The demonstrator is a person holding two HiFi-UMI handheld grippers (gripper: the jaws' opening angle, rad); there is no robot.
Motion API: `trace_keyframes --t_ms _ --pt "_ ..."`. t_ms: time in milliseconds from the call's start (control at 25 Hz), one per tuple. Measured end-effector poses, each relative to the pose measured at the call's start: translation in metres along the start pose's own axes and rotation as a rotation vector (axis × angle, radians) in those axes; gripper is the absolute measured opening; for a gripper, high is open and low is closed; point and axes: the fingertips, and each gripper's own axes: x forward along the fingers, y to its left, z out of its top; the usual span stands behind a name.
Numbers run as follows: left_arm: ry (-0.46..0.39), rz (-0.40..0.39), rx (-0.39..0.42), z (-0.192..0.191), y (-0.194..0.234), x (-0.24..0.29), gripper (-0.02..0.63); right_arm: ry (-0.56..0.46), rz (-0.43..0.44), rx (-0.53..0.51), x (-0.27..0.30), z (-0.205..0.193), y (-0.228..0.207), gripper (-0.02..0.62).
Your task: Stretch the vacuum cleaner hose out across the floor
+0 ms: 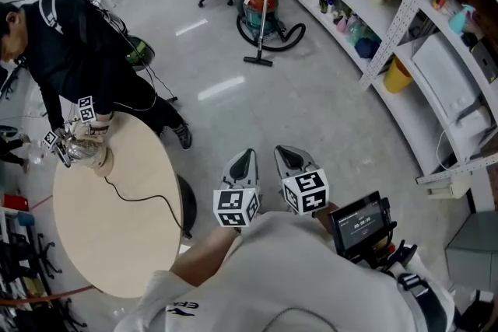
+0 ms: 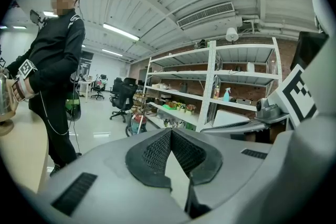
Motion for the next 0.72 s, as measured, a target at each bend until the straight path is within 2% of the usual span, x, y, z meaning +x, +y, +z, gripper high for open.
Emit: trace_keyframes --t_ms 720 --pt "0.033 -0.004 0.008 -0.005 -0.039 0.048 0.002 -0.004 0.024 0.026 -0.008 0.003 -0.057 -0.006"
